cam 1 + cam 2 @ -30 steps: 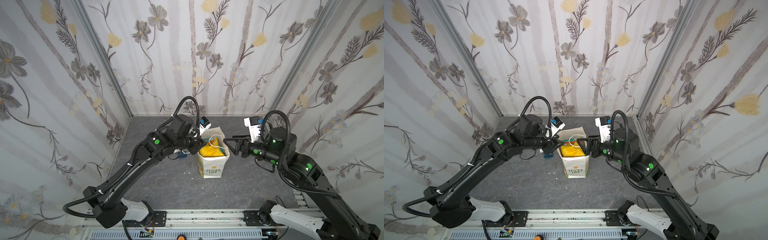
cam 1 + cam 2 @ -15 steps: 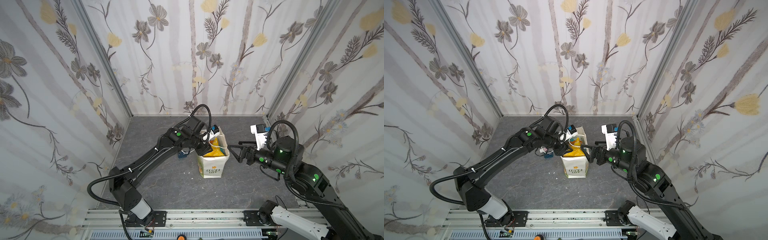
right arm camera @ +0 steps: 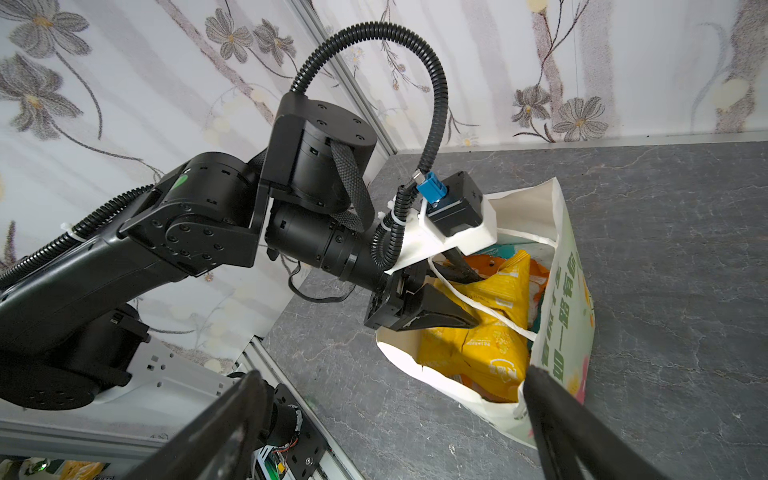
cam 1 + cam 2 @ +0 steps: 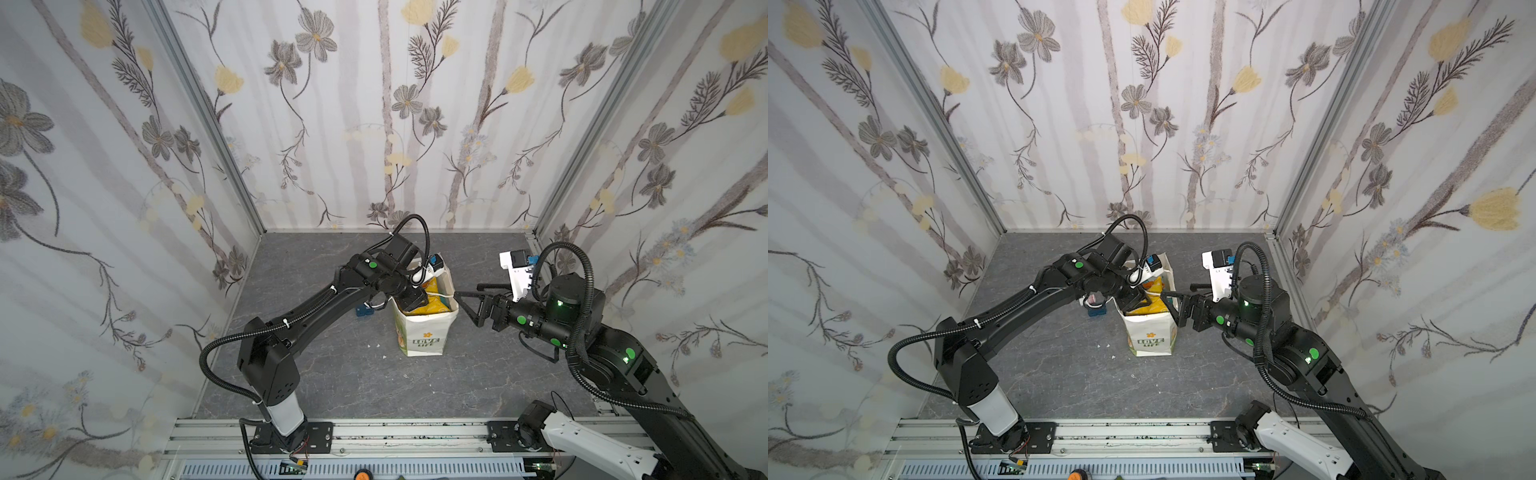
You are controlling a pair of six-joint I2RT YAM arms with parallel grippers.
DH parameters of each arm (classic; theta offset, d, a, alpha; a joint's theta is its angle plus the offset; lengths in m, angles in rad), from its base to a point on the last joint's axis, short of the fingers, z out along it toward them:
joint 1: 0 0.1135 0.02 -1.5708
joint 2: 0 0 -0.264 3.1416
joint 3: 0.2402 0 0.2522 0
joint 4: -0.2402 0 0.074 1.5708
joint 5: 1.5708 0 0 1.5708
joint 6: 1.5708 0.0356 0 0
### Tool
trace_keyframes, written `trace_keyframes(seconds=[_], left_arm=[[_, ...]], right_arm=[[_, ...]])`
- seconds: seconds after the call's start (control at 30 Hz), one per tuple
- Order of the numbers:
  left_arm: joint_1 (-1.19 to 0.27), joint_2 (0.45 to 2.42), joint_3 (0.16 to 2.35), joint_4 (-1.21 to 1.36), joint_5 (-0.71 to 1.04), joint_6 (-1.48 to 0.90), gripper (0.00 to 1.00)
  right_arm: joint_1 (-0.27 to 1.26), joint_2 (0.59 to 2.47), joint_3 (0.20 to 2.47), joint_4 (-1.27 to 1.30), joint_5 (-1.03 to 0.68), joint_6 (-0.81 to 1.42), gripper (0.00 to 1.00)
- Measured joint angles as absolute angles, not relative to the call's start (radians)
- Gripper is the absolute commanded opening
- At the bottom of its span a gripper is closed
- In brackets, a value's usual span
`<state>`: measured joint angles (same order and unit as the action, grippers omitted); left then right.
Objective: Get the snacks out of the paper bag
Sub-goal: 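Lower the left gripper into the bag and grasp the yellow chip bag, then lift the yellow chip bag out with the left gripper toward the right gripper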
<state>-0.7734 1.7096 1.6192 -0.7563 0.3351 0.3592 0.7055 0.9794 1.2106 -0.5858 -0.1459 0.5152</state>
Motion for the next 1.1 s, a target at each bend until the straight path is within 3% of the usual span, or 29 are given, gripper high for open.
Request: trace_keyframes(seconds=[0.27, 0.57, 1.1], left_arm=[[-0.773, 1.653, 1.570, -0.730, 0.333, 0.358, 0.00], [-0.774, 1.587, 1.566, -0.729, 0.286, 0.359, 0.00], [-0.774, 1.556, 1.686, -0.735, 0.008, 0.384, 0.00]], right_arm=[[0.706, 0.976, 1.211, -0.585, -0.138, 0.523, 0.95], [0.706, 0.972, 1.211, -0.582, -0.111, 0.543, 0.95], [0.705, 0.968, 1.221, -0.578, -0.050, 0.568, 0.95]])
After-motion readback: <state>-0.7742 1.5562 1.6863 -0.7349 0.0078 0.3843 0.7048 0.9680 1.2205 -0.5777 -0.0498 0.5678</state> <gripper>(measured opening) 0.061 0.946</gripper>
